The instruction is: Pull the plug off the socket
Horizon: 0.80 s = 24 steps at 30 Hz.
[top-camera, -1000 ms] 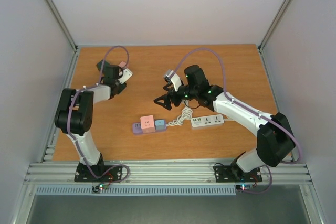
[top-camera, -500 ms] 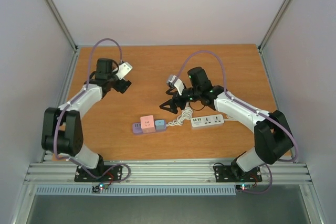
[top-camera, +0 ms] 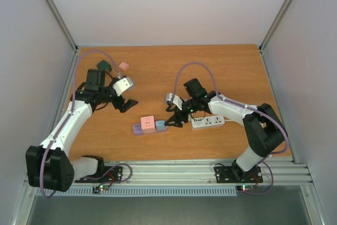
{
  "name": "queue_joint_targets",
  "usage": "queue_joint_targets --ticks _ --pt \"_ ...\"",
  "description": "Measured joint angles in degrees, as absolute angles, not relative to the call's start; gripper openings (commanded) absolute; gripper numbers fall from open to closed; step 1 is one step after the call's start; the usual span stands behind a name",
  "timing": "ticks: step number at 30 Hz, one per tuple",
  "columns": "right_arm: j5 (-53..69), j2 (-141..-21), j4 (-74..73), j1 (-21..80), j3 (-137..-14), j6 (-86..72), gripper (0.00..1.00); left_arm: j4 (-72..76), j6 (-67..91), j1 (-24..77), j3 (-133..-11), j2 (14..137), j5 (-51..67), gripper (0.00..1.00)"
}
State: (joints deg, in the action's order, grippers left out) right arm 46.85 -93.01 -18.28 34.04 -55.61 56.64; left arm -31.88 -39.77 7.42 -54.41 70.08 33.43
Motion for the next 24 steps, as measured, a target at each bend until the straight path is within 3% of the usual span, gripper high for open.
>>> queue_joint_targets --ticks 9,24 --pt "44.31 -94.26 -14.41 38.41 -52.51 58.48 0.74 -42.19 -48.03 8.75 -45.1 65.67 42.61 0.96" --pt "40.53 -98.21 -8.36 42.24 -52.1 59.31 0.39 -36.73 -48.64 15.97 -36.25 63.0 41.6 0.97"
